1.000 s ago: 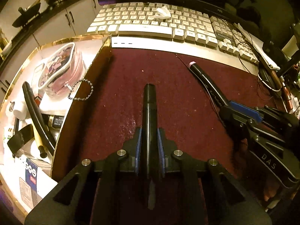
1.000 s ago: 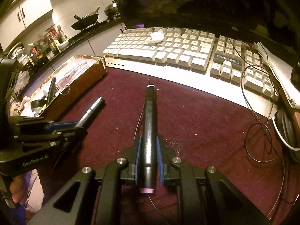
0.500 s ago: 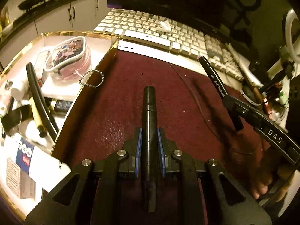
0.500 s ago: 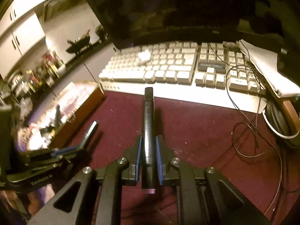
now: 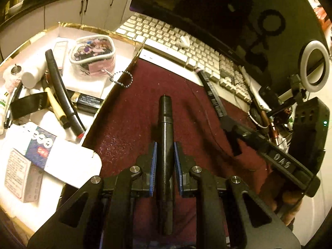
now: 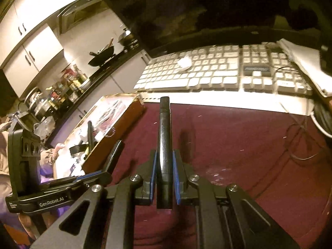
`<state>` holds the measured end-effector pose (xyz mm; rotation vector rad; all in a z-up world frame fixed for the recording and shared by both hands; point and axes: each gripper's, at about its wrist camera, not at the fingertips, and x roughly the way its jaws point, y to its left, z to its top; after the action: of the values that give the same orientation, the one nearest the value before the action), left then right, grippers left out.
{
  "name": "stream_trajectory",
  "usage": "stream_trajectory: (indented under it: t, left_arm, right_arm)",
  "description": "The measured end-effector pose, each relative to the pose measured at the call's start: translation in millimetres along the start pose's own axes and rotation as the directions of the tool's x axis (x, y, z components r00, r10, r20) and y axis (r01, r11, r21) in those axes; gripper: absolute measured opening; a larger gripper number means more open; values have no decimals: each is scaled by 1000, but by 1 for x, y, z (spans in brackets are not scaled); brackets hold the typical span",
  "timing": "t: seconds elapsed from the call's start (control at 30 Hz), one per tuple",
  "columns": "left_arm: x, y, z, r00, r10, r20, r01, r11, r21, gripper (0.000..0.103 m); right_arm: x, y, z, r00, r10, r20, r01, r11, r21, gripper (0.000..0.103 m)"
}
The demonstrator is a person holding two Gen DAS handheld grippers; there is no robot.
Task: Organize objects
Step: 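Carry both black markers into the tray with the left and right tools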
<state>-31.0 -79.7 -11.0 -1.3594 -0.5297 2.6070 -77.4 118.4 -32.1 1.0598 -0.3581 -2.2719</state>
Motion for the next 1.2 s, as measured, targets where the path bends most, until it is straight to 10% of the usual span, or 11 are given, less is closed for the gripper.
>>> stream_trajectory:
  t: [0.73, 1.2]
  left_arm:
    - [-97, 99, 31, 979, 95, 179, -57, 977, -206, 15]
    - [-81, 158, 43, 975, 174, 139, -128, 949, -289, 15]
  right_arm:
    - [67, 119, 24, 970, 211, -120, -230, 959, -169, 13]
    - [129, 140, 23, 969, 173, -179, -206, 960, -191, 13]
